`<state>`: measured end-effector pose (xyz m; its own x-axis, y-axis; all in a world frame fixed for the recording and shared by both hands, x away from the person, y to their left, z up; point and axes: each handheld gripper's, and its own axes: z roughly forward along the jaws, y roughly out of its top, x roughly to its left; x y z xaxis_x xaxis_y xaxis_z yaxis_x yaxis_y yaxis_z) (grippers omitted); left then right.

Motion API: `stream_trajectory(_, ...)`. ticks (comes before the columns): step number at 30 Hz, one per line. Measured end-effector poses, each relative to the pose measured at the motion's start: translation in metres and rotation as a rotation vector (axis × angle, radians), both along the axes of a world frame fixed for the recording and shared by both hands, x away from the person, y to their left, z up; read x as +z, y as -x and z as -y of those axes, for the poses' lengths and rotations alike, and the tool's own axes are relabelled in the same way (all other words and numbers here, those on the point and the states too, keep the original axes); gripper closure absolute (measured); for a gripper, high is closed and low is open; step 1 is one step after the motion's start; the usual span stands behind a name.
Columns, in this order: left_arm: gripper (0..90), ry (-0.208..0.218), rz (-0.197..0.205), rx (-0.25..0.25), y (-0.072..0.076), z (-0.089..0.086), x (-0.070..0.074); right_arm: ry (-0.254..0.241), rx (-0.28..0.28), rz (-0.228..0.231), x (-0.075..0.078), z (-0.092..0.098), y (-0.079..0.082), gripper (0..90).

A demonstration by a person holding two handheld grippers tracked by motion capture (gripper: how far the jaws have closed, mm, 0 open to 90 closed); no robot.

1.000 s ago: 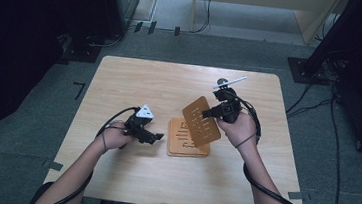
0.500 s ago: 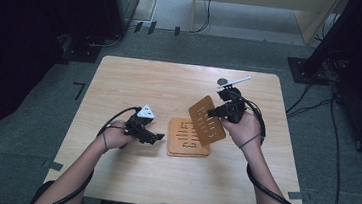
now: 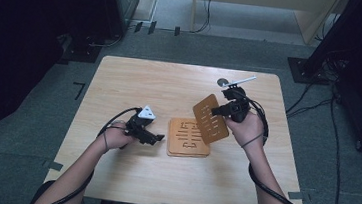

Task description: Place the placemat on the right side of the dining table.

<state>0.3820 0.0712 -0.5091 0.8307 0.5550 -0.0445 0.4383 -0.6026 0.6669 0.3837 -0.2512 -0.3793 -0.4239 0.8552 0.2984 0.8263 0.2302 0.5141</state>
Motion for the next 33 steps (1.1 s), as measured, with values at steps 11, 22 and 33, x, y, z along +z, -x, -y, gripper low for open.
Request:
stream_trajectory(11, 12.9, 0.009, 0.001, -0.006, 0.000, 0.001, -0.001, 0.018, -0.024, 0.004, 0.001, 0.008, 0.000, 87.4)
stream_trajectory(22, 12.9, 0.007, 0.019, -0.016, 0.001, 0.000, -0.003, 0.071, -0.056, 0.019, -0.003, 0.014, -0.002, 87.4)
stream_trajectory(33, 12.9, 0.009, 0.036, -0.023, 0.001, 0.000, -0.004, 0.085, -0.080, 0.029, -0.002, 0.023, -0.003, 87.5)
